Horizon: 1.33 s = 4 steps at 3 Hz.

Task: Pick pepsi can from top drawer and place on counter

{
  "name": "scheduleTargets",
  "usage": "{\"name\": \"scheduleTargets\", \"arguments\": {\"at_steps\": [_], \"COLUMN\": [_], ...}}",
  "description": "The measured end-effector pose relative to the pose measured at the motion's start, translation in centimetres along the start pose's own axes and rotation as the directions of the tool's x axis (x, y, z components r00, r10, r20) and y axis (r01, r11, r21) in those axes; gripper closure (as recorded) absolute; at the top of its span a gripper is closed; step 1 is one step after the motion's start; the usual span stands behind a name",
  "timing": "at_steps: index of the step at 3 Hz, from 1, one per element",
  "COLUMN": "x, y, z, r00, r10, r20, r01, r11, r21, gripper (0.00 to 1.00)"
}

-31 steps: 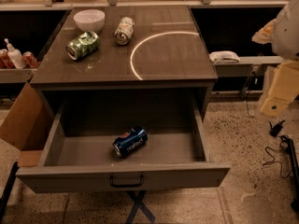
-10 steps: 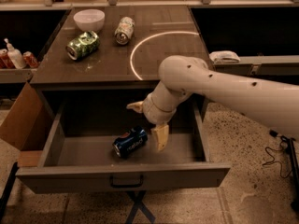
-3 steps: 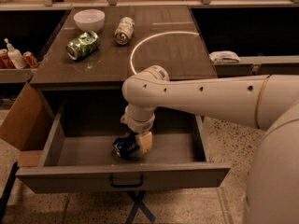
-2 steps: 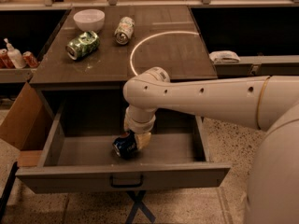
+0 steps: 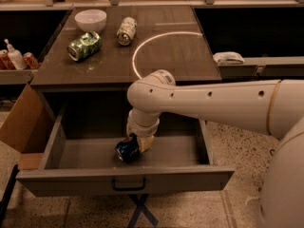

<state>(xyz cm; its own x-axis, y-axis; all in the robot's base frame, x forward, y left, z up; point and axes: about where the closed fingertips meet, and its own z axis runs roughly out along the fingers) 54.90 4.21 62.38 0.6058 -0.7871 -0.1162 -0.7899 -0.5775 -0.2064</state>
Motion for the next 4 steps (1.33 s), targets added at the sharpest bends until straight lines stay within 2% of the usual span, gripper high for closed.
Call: {"name": "scheduleTargets", "arguments": {"at_steps": [1, 2, 4], "x": [-0.6, -0.8, 1.4], "y": [-0.1, 0.5, 1.6], "z": [-2.2, -5.6, -12.4], "r00": [0.999, 0.997, 0.995], "r10": [-0.034, -0.064, -0.074], "r20": [0.036, 0.053, 0.060], "r01": [0.032, 0.056, 0.056], "r11": [0.9977, 0.9893, 0.9625], "r21": [0.059, 0.134, 0.265], "gripper": [1.00, 1.00, 1.00]}}
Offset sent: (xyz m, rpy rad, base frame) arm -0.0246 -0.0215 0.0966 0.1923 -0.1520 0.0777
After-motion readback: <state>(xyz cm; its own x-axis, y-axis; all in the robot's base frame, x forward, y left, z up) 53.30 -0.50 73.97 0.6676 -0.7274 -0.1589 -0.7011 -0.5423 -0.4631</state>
